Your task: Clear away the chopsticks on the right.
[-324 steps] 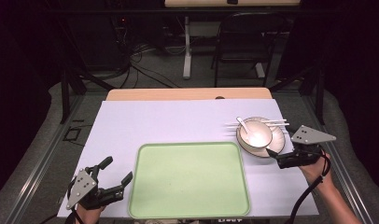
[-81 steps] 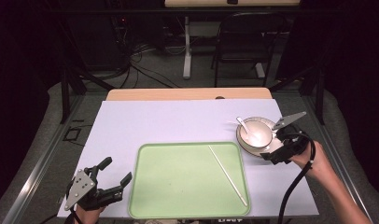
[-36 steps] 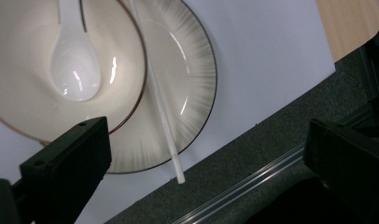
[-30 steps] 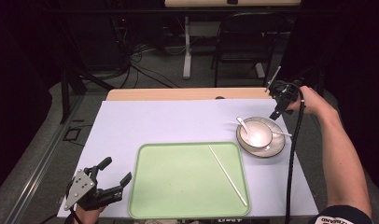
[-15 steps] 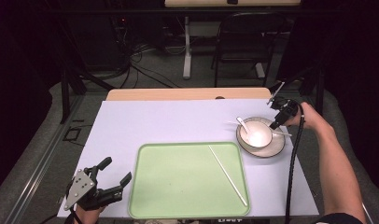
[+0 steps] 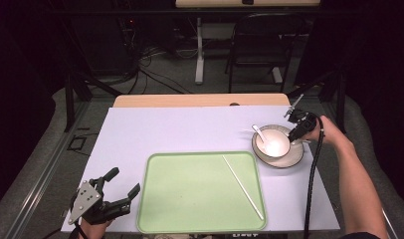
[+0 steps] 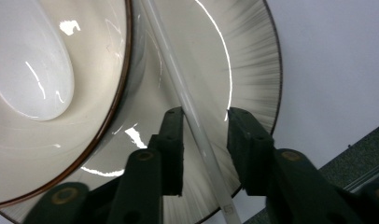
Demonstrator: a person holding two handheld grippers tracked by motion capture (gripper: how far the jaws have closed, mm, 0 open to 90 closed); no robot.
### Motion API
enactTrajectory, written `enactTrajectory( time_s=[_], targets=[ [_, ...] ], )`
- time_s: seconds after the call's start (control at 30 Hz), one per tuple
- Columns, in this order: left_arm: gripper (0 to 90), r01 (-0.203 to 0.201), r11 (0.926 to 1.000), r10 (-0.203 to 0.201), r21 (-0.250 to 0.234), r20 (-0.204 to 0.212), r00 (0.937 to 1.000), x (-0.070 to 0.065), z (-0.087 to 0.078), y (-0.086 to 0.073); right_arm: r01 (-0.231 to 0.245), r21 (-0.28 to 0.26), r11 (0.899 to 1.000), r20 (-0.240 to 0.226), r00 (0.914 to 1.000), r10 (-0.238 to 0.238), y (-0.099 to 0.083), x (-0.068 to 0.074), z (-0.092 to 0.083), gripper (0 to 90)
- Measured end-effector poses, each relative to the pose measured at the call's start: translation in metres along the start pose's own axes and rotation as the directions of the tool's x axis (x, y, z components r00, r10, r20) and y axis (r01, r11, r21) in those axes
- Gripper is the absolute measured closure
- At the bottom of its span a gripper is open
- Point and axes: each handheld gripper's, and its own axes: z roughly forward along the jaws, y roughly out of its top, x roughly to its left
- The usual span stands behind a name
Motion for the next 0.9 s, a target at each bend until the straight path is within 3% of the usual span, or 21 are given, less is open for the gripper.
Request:
enactTrajectory(
  time_s=[0.07, 0.1, 0.13, 0.2, 0.27, 0.33, 0.4, 0.53, 0.57, 0.63, 0.7, 0.8, 0.83, 0.9],
  targets=[
    [15.2, 0.002, 1.0000, -0.002, -0.001, -0.002, 1.0000, 0.000, 0.000, 0.000, 0.020, 0.056, 0.998, 0.011, 0.9997, -0.020, 0.002, 0.003, 0.001, 73.9],
    [15.2, 0.004, 1.0000, -0.004, -0.002, -0.002, 1.0000, 0.000, 0.000, 0.000, 0.020, 0.056, 0.998, 0.011, 0.9997, -0.020, 0.002, 0.003, 0.001, 73.9],
    [15.2, 0.002, 1.0000, -0.002, -0.001, -0.002, 1.0000, 0.000, 0.000, 0.000, 0.015, 0.010, 1.000, 0.015, 0.9998, -0.015, 0.001, 0.005, 0.006, 75.0],
    [15.2, -0.001, 1.0000, 0.001, 0.000, -0.001, 1.0000, 0.000, 0.000, 0.000, 0.033, 0.060, 0.998, 0.020, 0.9992, -0.034, 0.003, 0.006, 0.004, 77.7],
    [15.2, 0.002, 1.0000, -0.002, -0.002, -0.003, 1.0000, 0.000, 0.000, 0.000, 0.034, 0.028, 0.999, 0.018, 0.9992, -0.035, 0.003, 0.009, 0.006, 82.6],
    [15.2, 0.004, 1.0000, -0.004, -0.003, -0.006, 1.0000, 0.000, 0.000, 0.000, 0.047, 0.047, 0.998, 0.024, 0.9986, -0.048, 0.005, 0.009, 0.005, 83.5],
    [15.2, 0.001, 1.0000, -0.001, -0.003, -0.005, 1.0000, 0.000, -0.001, 0.000, 0.029, 0.030, 0.999, 0.024, 0.9993, -0.029, 0.005, 0.010, 0.006, 83.6],
    [15.2, 0.002, 1.0000, -0.002, -0.002, -0.004, 1.0000, 0.000, 0.000, 0.000, 0.014, 0.047, 0.999, 0.041, 0.9990, -0.016, 0.007, 0.011, 0.001, 83.8],
    [15.2, 0.002, 1.0000, -0.002, -0.002, -0.003, 1.0000, 0.000, 0.000, 0.000, -0.014, 0.014, 1.000, 0.041, 0.9991, 0.014, 0.007, 0.013, 0.000, 83.8],
    [15.2, 0.002, 1.0000, -0.002, -0.002, -0.002, 1.0000, 0.000, 0.000, 0.000, -0.026, -0.001, 1.000, 0.045, 0.9986, 0.026, 0.007, 0.014, -0.002, 83.8],
    [15.2, 0.002, 1.0000, -0.002, -0.003, -0.002, 1.0000, 0.000, -0.001, 0.000, -0.050, 0.004, 0.999, 0.065, 0.9967, 0.050, 0.010, 0.016, -0.016, 83.7],
    [15.2, 0.001, 1.0000, -0.001, -0.004, -0.004, 1.0000, 0.000, 0.000, 0.000, -0.041, 0.004, 0.999, 0.086, 0.9955, 0.040, 0.013, 0.015, -0.027, 83.8],
    [15.2, 0.000, 1.0000, 0.000, -0.003, -0.002, 1.0000, 0.000, -0.001, 0.000, -0.056, -0.017, 0.998, 0.086, 0.9946, 0.057, 0.013, 0.016, -0.031, 83.7],
    [15.2, 0.000, 1.0000, 0.000, -0.004, -0.002, 1.0000, 0.000, -0.001, 0.000, -0.083, 0.004, 0.997, 0.101, 0.9915, 0.083, 0.015, 0.019, -0.040, 83.7]
  ],
)
